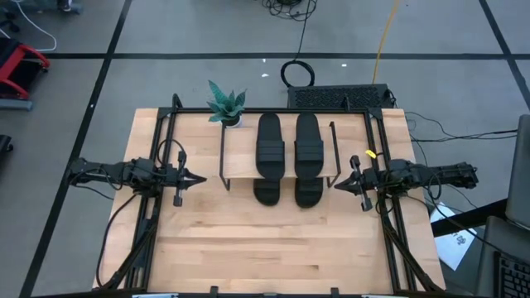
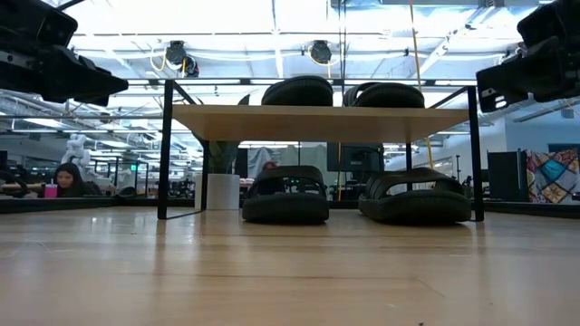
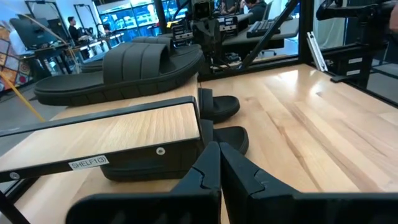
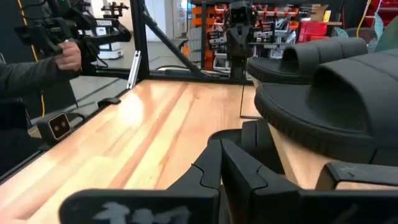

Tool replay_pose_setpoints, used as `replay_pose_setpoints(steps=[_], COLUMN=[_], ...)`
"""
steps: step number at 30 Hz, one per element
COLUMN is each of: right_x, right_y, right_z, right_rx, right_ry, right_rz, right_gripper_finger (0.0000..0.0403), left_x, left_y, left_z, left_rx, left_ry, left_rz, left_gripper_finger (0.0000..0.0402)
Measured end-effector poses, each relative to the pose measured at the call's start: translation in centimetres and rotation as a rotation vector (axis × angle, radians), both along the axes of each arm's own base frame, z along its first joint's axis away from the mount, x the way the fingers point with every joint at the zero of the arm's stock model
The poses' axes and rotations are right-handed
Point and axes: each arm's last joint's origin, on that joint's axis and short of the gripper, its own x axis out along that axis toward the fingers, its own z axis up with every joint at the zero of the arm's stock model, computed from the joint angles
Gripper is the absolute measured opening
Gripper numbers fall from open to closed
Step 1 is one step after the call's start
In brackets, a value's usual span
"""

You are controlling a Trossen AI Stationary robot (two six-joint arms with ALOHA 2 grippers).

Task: Pick and place slides into the shelf
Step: Return to Home Position

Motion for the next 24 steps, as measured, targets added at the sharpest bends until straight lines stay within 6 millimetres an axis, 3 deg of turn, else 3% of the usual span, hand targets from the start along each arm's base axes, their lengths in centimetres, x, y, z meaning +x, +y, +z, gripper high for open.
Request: replay_pose_setpoints(steps=[7, 24], right_x=[0.8, 0.8], right_y=[0.1, 0.1], right_z=[-1.9, -1.6], right_rx=[-0.025, 0.054], right_ry=[-0.067, -0.083], right_rz=[-0.002, 0.003], right_gripper_finger=[0.0, 0.0], left_x=[0.0, 0.3], left_y=[0.0, 0.0], left_z=[0.0, -0.3], left_rx=[-0.019, -0.074], left_ry=[0.003, 0.049], left_rz=[0.002, 0.011], left_gripper_finger=[0.0, 0.0001])
